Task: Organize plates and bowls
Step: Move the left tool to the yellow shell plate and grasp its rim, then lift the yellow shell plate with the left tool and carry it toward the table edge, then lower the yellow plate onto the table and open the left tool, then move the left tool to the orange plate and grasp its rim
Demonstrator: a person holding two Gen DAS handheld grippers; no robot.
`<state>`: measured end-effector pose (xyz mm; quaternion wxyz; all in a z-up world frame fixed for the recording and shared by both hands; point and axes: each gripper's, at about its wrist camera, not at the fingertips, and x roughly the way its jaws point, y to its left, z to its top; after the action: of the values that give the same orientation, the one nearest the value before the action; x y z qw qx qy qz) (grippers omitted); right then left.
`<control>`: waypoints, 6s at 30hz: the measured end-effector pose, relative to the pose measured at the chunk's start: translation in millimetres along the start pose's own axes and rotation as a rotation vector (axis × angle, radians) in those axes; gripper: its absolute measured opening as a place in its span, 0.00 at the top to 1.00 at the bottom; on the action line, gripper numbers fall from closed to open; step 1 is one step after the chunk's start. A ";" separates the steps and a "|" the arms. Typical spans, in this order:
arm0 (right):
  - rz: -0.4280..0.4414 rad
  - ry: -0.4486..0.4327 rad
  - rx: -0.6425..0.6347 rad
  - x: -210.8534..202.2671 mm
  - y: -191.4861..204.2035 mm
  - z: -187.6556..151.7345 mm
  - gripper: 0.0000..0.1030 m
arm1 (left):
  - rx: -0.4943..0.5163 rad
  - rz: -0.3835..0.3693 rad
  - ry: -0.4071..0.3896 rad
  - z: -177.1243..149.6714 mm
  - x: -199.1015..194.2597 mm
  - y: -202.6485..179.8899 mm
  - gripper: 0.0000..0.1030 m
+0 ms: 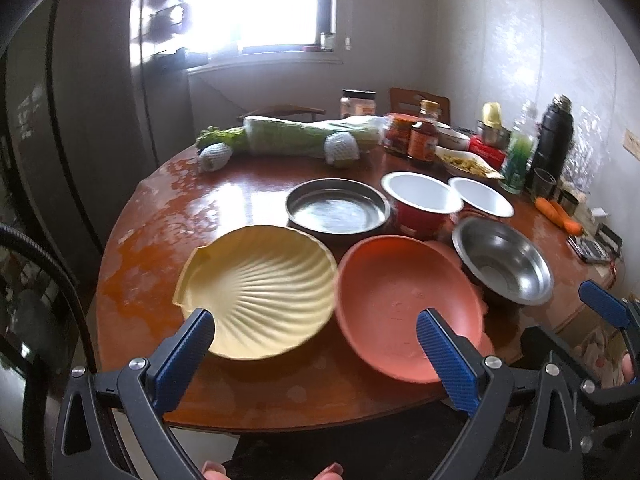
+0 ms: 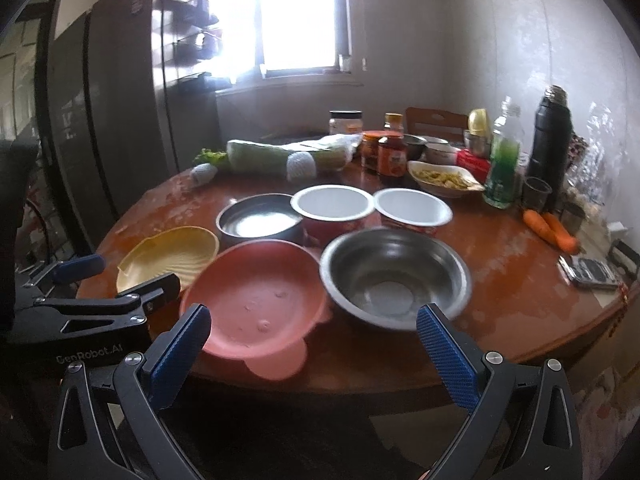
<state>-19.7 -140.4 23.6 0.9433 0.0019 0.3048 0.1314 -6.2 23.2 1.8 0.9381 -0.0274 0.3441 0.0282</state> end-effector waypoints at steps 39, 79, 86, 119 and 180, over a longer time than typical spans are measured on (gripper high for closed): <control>0.294 0.278 -0.316 156.5 102.7 69.6 0.22 | -0.199 0.045 0.165 -13.8 49.3 112.6 0.02; 0.432 0.352 -0.389 156.8 139.8 48.3 0.47 | -0.067 0.088 0.217 26.2 105.7 133.6 0.65; 0.470 0.328 -0.343 141.3 141.6 44.5 0.47 | -0.042 0.074 0.221 36.3 118.4 132.9 0.65; 0.406 0.341 -0.319 160.7 139.0 47.9 0.53 | -0.029 0.046 0.182 48.2 129.4 137.8 0.65; 0.198 0.201 -0.043 20.7 5.5 19.7 0.41 | 0.174 -0.112 0.141 38.5 71.6 -19.3 0.42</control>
<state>6.4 -128.4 28.2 0.8903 -0.0013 0.3931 0.2298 74.5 9.1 -14.5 0.9105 0.0330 0.4082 -0.0562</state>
